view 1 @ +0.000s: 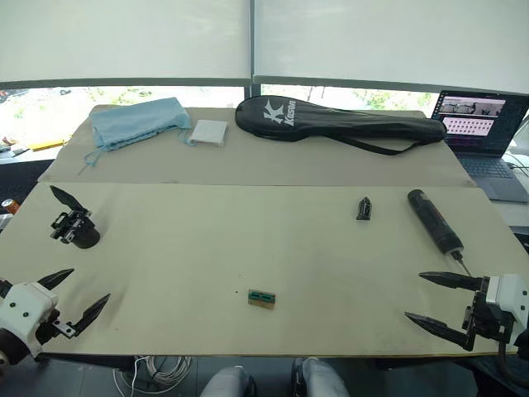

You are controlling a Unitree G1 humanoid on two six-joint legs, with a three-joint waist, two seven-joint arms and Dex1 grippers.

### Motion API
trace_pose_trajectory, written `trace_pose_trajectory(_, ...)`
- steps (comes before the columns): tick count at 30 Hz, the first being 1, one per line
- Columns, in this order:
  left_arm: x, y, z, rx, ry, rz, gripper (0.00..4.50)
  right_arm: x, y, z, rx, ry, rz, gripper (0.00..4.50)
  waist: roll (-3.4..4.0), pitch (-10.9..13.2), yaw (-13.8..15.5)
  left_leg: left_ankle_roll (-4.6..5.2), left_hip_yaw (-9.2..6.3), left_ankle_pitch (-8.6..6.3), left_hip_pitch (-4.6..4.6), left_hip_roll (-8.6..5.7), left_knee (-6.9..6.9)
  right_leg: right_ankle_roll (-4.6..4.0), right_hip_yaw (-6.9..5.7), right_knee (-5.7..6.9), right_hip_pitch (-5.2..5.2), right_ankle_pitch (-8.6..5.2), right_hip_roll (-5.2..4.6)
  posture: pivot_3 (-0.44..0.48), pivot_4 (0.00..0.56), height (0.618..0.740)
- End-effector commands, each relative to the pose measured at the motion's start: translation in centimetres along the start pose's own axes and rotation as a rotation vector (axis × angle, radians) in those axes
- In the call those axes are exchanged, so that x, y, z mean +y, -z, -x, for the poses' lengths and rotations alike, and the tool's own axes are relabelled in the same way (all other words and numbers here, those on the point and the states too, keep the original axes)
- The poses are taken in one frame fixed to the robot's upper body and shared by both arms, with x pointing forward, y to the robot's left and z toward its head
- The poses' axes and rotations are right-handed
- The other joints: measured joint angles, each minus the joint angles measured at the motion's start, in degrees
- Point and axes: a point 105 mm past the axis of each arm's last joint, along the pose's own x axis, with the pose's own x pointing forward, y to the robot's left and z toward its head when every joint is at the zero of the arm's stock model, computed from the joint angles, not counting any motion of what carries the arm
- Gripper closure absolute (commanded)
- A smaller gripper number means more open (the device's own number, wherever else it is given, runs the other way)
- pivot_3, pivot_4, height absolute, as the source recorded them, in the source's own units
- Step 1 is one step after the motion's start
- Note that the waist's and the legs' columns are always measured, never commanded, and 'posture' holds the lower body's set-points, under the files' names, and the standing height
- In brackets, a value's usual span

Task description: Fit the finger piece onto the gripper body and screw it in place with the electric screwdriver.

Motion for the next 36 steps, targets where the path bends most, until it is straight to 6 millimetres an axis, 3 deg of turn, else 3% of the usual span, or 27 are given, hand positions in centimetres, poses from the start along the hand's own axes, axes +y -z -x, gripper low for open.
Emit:
trace_pose_trajectory(1,0.8,-1.3,0.0,-0.054,-0.039,0.017,0.00,-0.6,-0.8,0.1,-0.035,0.051,-0.007,0.04,0.00,0.00,0.03,0.00,0.00,0.00,0.00,0.00,0.00,0.00,0.00,0.00,0.00,0.00,0.00,0.000,0.150,0.740)
trace_pose_trajectory(6,1.2,-2.1,0.5,-0.117,-0.069,0.117,0.00,-0.4,-1.6,-1.5,-0.068,0.067,-0.041,0.04,0.00,0.00,0.09,-0.01,0.00,0.00,-0.01,0.00,0.00,0.00,0.00,0.01,0.00,0.00,-0.01,0.000,0.150,0.740)
trace_pose_trajectory(8,0.8,-1.9,1.0,-0.121,-0.063,0.233,0.00,-0.3,-2.7,-2.5,-0.123,0.058,-0.006,0.04,0.00,0.00,-0.01,-0.01,0.00,0.00,0.00,0.00,0.00,0.00,0.00,0.01,-0.01,0.00,0.00,0.000,0.150,0.740)
trace_pose_trajectory(14,3.0,0.0,3.9,-0.162,-0.442,0.368,0.00,1.7,-7.6,-5.8,-0.423,-0.003,0.016,0.04,0.00,0.01,-0.61,-0.08,-0.01,-0.01,0.02,0.01,0.00,0.01,0.01,0.03,-0.01,0.00,0.05,0.000,0.150,0.740)
trace_pose_trajectory(22,3.0,3.5,6.7,-0.121,-0.795,0.540,0.00,3.8,-11.8,-8.7,-0.628,-0.095,0.047,0.04,-0.14,0.00,-0.15,-0.08,-0.01,-0.01,0.02,-0.04,0.04,0.04,0.00,0.02,0.02,0.02,0.04,0.000,0.150,0.740)
trace_pose_trajectory(25,3.6,3.1,5.4,-0.131,-0.822,0.566,0.00,3.7,-13.2,-9.0,-0.670,-0.112,0.026,0.04,-0.19,-0.02,0.23,-0.08,-0.02,-0.01,0.02,-0.04,0.07,0.04,-0.03,0.04,0.03,0.02,0.05,0.000,0.150,0.740)
trace_pose_trajectory(29,3.1,2.1,2.9,-0.120,-0.731,0.564,0.00,4.3,-13.7,-9.1,-0.665,-0.157,0.028,0.04,-0.25,-0.06,0.16,-0.09,-0.03,0.00,0.02,-0.05,0.09,0.03,-0.06,0.06,0.04,0.03,0.06,0.000,0.150,0.740)
trace_pose_trajectory(36,4.4,3.5,-1.2,0.017,-0.692,0.495,0.00,4.6,-13.3,-9.0,-0.651,-0.180,0.022,0.04,-0.25,-0.06,-0.25,-0.18,-0.02,0.05,0.09,-0.10,0.08,0.03,-0.03,0.11,0.06,0.04,0.22,0.000,0.150,0.740)
